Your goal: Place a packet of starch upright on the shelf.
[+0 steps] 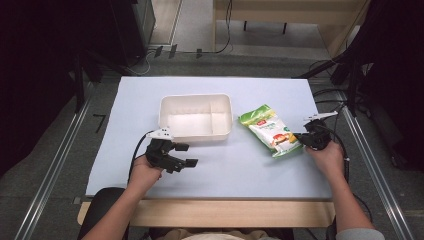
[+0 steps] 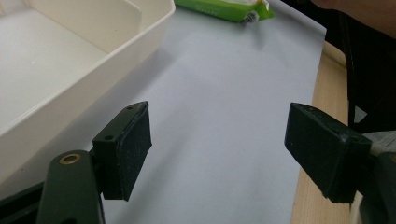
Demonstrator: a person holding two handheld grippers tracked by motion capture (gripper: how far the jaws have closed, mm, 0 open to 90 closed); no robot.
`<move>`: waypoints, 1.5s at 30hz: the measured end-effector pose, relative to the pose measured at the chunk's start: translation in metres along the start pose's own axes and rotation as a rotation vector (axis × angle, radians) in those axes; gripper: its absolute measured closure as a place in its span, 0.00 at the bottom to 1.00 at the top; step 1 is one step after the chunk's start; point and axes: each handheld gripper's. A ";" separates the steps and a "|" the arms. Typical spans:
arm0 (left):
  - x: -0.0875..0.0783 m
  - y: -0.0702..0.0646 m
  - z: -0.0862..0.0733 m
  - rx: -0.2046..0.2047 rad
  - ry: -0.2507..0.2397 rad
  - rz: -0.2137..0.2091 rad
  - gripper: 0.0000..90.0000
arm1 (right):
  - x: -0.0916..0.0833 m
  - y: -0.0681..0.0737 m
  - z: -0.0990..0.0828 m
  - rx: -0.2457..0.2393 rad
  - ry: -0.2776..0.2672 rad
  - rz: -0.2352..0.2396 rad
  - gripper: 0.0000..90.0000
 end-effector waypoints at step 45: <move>0.002 0.000 0.000 0.005 0.012 0.005 0.26 | -0.017 0.055 0.024 -0.089 -0.056 0.081 0.92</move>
Point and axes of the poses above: each handheld gripper's, and its own axes: x roughly forward along the jaws, z roughly out of its top, y roughly to its left, and after that the axes turned 9 degrees about -y, right-handed
